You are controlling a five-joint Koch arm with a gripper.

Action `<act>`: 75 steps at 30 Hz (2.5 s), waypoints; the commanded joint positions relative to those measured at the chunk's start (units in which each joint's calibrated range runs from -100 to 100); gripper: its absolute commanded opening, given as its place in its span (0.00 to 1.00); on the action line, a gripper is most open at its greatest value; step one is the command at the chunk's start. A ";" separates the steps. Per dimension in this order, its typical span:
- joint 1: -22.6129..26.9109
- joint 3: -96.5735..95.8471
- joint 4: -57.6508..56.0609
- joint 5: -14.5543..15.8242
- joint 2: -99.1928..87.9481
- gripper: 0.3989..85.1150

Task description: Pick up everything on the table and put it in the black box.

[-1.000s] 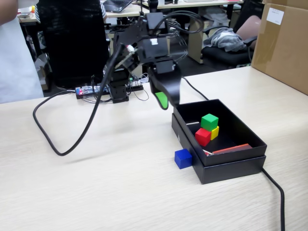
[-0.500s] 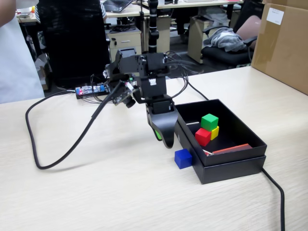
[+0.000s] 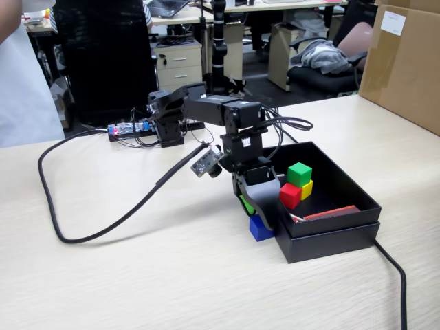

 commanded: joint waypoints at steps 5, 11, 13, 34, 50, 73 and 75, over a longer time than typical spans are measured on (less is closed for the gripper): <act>0.15 5.63 2.70 -0.24 1.90 0.47; 0.20 7.17 2.88 -0.54 3.85 0.11; 0.20 7.35 2.88 -0.54 4.08 0.05; 4.79 -6.79 -3.26 -0.10 -37.69 0.04; 7.37 0.64 -3.00 0.98 -14.17 0.05; 0.24 -32.36 -2.31 0.49 -82.67 0.57; -0.98 -40.25 -0.58 0.44 -90.47 0.58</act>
